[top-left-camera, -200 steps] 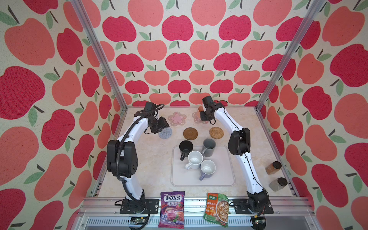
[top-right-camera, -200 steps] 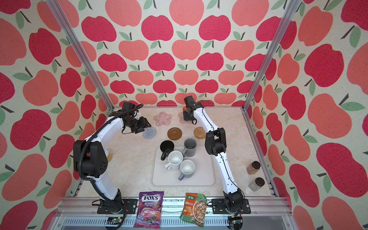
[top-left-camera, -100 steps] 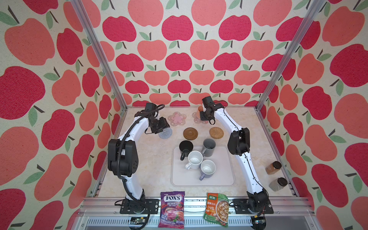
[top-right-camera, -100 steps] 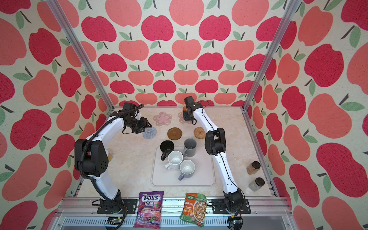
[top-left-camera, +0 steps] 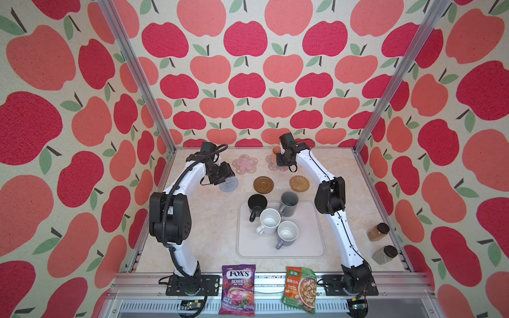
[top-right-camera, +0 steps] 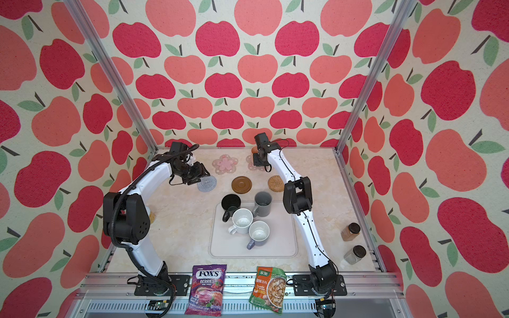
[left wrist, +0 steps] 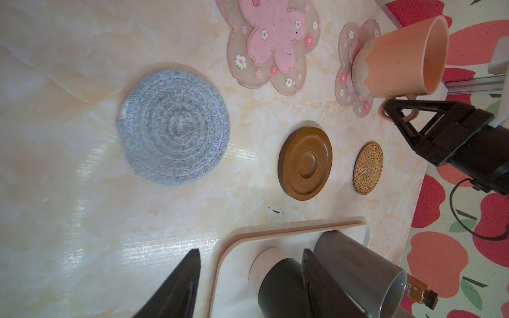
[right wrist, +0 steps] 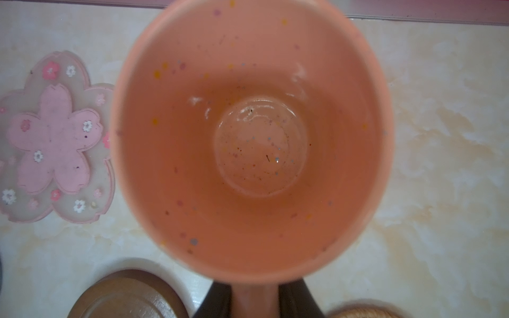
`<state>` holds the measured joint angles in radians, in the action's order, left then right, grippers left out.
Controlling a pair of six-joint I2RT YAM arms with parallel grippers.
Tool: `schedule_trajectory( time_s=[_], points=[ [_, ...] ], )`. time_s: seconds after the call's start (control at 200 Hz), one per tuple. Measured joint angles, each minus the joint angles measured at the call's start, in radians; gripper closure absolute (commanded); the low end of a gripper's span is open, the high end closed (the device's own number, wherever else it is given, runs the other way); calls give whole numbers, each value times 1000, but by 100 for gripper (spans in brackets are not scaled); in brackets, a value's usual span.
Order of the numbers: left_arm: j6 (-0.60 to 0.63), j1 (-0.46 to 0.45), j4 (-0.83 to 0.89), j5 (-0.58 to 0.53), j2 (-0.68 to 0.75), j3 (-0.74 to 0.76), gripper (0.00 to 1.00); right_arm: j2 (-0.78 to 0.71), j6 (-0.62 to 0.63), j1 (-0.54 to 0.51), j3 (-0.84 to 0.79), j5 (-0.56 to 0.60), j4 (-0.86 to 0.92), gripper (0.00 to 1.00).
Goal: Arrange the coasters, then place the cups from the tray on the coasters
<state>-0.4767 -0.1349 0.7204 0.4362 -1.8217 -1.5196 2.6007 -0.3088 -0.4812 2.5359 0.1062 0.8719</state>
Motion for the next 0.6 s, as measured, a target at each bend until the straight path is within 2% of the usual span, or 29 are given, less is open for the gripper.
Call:
schedule_trajectory(
  time_s=[0.06,0.42,0.6],
  points=[
    [0,0,0,0,0,0,39,0,-8,0,0,-3,-5,65],
    [-3,0,0,1,0,0,39,-3,-22,4,-4,-18,-11,63],
    [-4,0,0,16,0,0,39,-54,-21,3,-84,-18,-17,63]
  ],
)
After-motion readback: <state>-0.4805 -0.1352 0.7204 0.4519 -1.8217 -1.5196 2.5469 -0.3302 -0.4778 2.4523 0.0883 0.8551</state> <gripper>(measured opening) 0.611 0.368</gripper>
